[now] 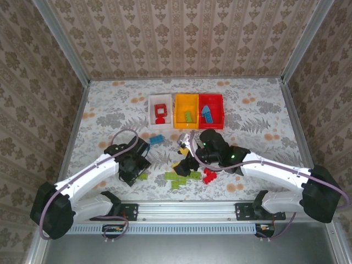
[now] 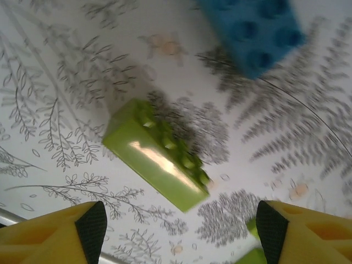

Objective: Sort the legos into containers by color

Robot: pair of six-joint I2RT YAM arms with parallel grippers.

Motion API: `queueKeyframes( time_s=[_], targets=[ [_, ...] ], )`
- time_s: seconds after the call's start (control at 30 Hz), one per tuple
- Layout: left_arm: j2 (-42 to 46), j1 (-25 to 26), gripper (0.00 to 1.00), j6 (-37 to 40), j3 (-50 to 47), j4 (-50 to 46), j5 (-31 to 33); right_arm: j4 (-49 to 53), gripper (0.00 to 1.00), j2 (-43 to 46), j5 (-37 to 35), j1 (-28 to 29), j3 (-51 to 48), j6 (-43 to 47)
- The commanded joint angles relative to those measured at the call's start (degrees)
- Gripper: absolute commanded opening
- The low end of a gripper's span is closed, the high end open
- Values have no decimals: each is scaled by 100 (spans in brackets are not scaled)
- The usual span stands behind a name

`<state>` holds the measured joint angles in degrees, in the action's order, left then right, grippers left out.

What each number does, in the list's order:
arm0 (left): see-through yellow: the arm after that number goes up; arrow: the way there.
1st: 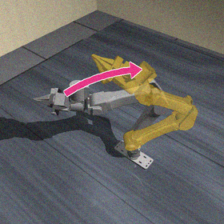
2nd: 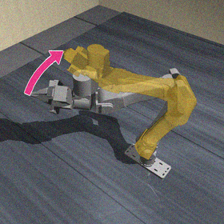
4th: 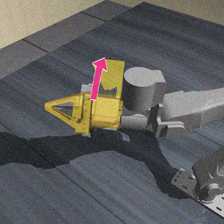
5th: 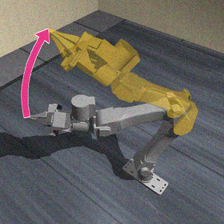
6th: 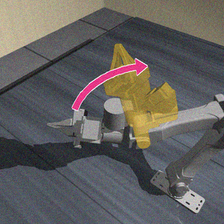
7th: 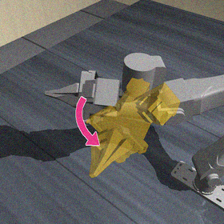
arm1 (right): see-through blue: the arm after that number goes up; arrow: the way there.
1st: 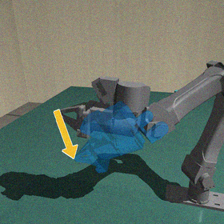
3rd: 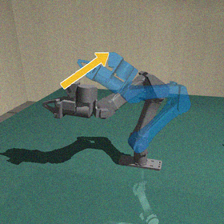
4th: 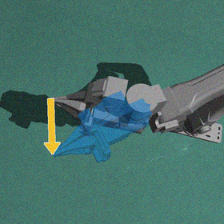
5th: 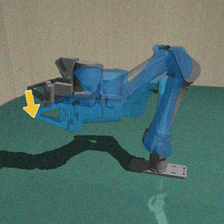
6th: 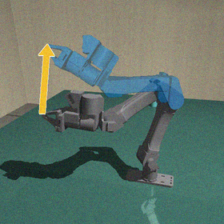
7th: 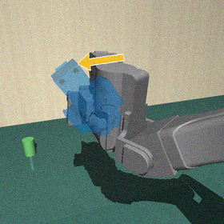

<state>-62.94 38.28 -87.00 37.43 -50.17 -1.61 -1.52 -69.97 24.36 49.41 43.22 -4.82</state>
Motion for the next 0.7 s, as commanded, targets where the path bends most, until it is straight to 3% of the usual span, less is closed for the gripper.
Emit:
queueKeyframes(
  time_s=[0.0, 0.13, 0.27, 0.53, 0.67],
  targets=[
    [82, 52, 77, -1130, -145, 317, 249, -275, 84, 201, 179, 40, -177, 275],
    [-105, 13, 74, -1314, -488, 794, 189, -351, 84, 283, 152, 42, -276, 135],
    [-295, 22, 65, -1440, -759, 1193, 213, -375, 84, 293, 105, 43, -314, 63],
    [-15, 108, 23, -1253, -651, 990, 539, -411, 83, 238, -183, 47, -277, -62],
    [-6, 304, 10, -166, 410, 404, 1014, -522, 82, 471, -871, -219, -264, -282]
  ],
)
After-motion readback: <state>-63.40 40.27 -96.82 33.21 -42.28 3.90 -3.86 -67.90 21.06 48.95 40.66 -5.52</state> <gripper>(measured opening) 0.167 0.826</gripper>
